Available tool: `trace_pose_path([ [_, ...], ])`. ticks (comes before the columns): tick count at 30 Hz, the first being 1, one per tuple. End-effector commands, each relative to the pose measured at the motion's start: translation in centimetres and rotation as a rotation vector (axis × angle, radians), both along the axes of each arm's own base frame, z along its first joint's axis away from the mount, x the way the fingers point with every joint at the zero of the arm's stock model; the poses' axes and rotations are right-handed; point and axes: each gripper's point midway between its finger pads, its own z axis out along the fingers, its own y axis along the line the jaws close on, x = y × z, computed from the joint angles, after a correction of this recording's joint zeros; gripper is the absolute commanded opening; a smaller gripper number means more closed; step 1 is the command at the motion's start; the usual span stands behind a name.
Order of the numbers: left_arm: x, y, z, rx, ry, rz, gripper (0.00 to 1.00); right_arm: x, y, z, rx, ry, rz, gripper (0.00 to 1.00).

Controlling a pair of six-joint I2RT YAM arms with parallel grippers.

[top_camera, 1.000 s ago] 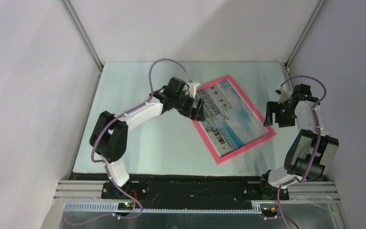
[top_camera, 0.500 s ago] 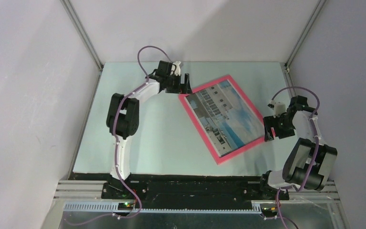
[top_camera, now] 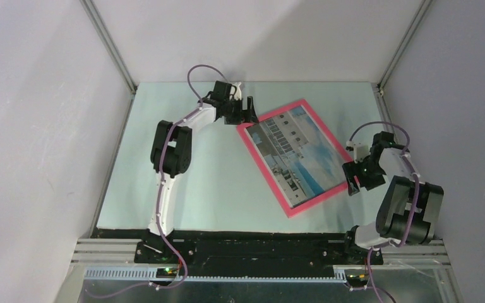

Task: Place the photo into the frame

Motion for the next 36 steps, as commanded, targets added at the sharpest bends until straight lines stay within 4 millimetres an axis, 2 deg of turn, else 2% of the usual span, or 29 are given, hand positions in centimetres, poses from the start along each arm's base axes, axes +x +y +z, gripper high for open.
trace_pose_path([
  [1, -0.6, -1.7, 0.2, -0.116, 0.07, -0.037, 1.0, 1.9, -0.5, -1.0, -0.085, -0.023, 0.014, 0.73],
  [4, -1.8, -2.1, -0.2, -0.16, 0.126, -0.066, 1.0, 3.0, -0.3, -1.8, -0.12, -0.02, 0.021, 0.72],
  [9, -4.0, -1.4, -1.4, -0.148, 0.176, -0.081, 1.0, 4.2, -0.2, -2.6, -0.132, 0.003, 0.004, 0.71],
  [10, -4.2, -1.4, -1.0, -0.153, 0.173, -0.086, 1.0, 4.6, -0.2, -2.5, -0.131, -0.003, -0.004, 0.71],
  [11, -5.0, -1.2, -1.5, -0.148, 0.192, -0.091, 1.0, 4.8, -0.2, -2.7, -0.131, 0.002, -0.008, 0.71],
  [12, -5.3, -1.0, -0.9, -0.144, 0.179, -0.098, 1.0, 5.3, -0.3, -2.6, -0.131, -0.005, -0.017, 0.71],
  [13, -6.1, -0.6, -1.5, -0.13, 0.195, -0.095, 1.0, 5.5, -0.3, -2.9, -0.128, 0.004, -0.021, 0.7],
  [14, -6.4, -0.2, -0.7, -0.124, 0.175, -0.101, 1.0, 6.1, -0.3, -2.6, -0.128, -0.006, -0.029, 0.7],
  [15, -7.3, 0.3, -1.4, -0.111, 0.193, -0.099, 0.99, 6.3, -0.2, -2.9, -0.126, 0.002, -0.031, 0.7],
  [16, -7.5, 0.6, -0.6, -0.109, 0.175, -0.105, 0.99, 6.9, -0.1, -2.7, -0.124, -0.009, -0.037, 0.7],
  [17, -8.5, 1.1, -1.3, -0.099, 0.197, -0.104, 0.99, 7.2, 0.1, -3.0, -0.122, -0.004, -0.036, 0.7],
  [20, -10.2, 2.6, -0.8, -0.093, 0.211, -0.119, 1.0, 9.2, 0.6, -2.7, -0.116, -0.028, -0.05, 0.7],
  [24, -13.6, 4.6, -1.0, -0.081, 0.282, -0.129, 1.0, 11.7, 2.2, -3.2, -0.108, -0.03, -0.035, 0.7],
  [25, -14.1, 5.1, -0.6, -0.079, 0.281, -0.129, 1.0, 12.8, 2.9, -2.8, -0.108, -0.049, -0.021, 0.7],
  [28, -17.6, 6.7, -1.8, -0.047, 0.345, -0.155, 1.0, 14.4, 4.2, -3.5, -0.121, -0.046, 0.005, 0.71],
  [29, -18.1, 7.0, -1.5, -0.041, 0.335, -0.167, 0.99, 15.4, 5.4, -3.1, -0.12, -0.067, 0.029, 0.71],
  [30, -19.6, 7.5, -2.2, -0.033, 0.372, -0.171, 0.99, 15.8, 5.9, -3.5, -0.12, -0.059, 0.039, 0.71],
  [31, -20.0, 7.7, -1.9, -0.028, 0.362, -0.183, 0.99, 16.9, 6.5, -3.0, -0.139, -0.082, 0.048, 0.71],
  [32, -21.3, 8.1, -2.5, -0.021, 0.391, -0.188, 0.99, 17.1, 7.1, -3.5, -0.143, -0.065, 0.062, 0.71],
  [33, -21.7, 8.3, -2.2, -0.017, 0.383, -0.198, 1.0, 18.1, 7.4, -2.9, -0.145, -0.082, 0.06, 0.72],
  [34, -22.7, 8.5, -2.6, -0.017, 0.406, -0.204, 1.0, 18.4, 8.0, -3.5, -0.145, -0.066, 0.071, 0.72],
  [36, -23.7, 8.9, -2.5, -0.016, 0.416, -0.221, 1.0, 21.1, 9.2, -2.4, -0.137, -0.106, 0.074, 0.72],
])
